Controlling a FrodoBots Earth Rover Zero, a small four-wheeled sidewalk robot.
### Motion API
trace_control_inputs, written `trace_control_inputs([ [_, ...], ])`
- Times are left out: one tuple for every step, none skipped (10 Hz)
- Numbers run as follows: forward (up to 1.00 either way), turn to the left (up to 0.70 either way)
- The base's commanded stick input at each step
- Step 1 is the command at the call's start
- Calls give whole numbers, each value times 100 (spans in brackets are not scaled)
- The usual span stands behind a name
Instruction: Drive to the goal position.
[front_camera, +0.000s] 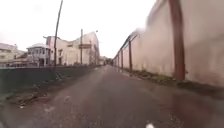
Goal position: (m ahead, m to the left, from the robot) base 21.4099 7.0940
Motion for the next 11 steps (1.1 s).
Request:
trace_control_inputs([
  [70, 8],
  [70, 8],
  [70, 8],
  [70, 8],
  [70, 8],
  [70, 8],
  [70, 8],
  [70, 8],
  [70, 8],
  [70, 8],
  [70, 8],
])
